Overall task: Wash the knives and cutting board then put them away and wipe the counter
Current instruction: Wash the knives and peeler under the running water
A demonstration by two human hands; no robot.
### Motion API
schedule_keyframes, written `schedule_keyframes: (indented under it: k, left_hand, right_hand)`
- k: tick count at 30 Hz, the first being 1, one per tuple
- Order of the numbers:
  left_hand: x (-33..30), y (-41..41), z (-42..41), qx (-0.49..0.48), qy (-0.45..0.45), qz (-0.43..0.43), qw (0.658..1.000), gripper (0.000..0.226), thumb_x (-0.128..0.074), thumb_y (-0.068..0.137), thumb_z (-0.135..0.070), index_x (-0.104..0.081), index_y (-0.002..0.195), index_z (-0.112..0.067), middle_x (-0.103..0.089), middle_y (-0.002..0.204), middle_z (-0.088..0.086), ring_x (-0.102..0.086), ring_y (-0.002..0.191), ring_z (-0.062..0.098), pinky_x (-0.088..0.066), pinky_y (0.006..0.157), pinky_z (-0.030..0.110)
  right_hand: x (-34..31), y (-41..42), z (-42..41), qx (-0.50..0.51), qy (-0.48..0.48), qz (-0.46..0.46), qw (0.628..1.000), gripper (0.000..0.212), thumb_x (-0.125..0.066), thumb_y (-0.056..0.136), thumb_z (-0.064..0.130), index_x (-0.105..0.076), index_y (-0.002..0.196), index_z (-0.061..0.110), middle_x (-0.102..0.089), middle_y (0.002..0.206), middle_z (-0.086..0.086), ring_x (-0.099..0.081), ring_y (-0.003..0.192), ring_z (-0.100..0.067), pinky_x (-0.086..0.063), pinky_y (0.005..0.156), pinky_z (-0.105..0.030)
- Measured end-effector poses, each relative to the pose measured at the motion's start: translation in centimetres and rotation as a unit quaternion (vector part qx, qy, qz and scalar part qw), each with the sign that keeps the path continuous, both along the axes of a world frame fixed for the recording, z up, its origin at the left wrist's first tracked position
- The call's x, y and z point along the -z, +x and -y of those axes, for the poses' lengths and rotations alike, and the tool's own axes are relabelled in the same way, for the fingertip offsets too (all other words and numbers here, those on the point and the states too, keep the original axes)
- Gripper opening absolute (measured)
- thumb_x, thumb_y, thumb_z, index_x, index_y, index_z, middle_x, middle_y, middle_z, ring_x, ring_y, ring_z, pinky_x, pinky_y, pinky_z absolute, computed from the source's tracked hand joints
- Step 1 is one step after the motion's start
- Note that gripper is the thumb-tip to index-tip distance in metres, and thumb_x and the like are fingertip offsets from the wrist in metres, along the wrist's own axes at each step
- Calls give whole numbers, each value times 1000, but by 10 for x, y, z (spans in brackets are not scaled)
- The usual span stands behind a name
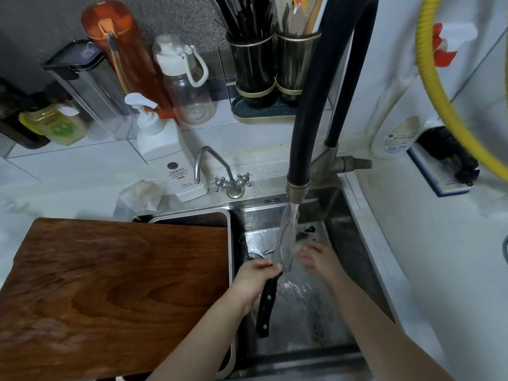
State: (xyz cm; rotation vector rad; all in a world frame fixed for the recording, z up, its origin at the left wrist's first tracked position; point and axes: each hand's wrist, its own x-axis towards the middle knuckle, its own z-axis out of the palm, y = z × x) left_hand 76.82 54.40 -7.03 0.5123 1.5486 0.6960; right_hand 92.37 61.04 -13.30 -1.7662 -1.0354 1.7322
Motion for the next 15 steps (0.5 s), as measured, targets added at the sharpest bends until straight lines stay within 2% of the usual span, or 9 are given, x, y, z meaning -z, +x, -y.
schedule_keyframes:
  k: [2,5,7,9,12,13,15]
  left_hand:
    - [0,6,-14,27,10,-43,999,11,-69,85,-15,-65,89,-6,-61,66,3,-56,40,4,-42,40,14]
    - [0,15,-41,79,-2,-69,994,24,-70,84,-20,-66,94,1,-61,69,5,-58,53,13,-43,43,16]
    - [-5,23,-58,96,-15,-46,994,13,-68,84,-14,-63,81,-2,-61,62,7,-56,46,14,-46,41,18]
    - [-9,32,-74,110,-46,-13,993,12,-62,86,-7,-58,75,-4,-61,53,7,-55,37,13,-49,41,22]
    - [-12,43,-94,107,-111,54,987,12,-48,93,-4,-51,82,0,-58,67,14,-59,36,15,-51,37,25]
    - [-11,45,-99,92,-124,74,985,13,-44,94,-3,-49,83,1,-55,70,14,-59,37,16,-51,37,24]
    - [-9,49,-104,63,-135,101,984,17,-37,96,-3,-46,82,1,-50,70,13,-53,36,14,-46,35,19]
  right_hand:
    - [7,7,14,28,-36,-10,999,10,-51,93,9,-60,96,12,-63,80,-6,-59,70,-18,-44,59,-25]
    - [17,20,39,40,-86,-3,995,9,-54,91,11,-63,93,9,-64,78,-10,-57,71,-22,-43,60,-28]
    - [21,28,52,51,-101,3,994,11,-54,92,12,-64,91,6,-66,81,-11,-59,75,-25,-45,62,-29]
    - [22,33,63,65,-109,6,992,14,-53,92,11,-64,95,3,-68,87,-16,-62,80,-29,-48,66,-32]
    - [17,37,70,78,-122,-4,989,24,-51,93,8,-58,108,-9,-62,102,-36,-54,81,-29,-41,61,-29]
    - [15,37,70,87,-121,-10,989,26,-51,93,6,-56,110,-12,-60,106,-38,-52,81,-29,-38,58,-28]
    - [7,35,67,118,-114,-36,986,28,-53,91,4,-57,114,-10,-63,98,-34,-54,82,-30,-41,61,-30]
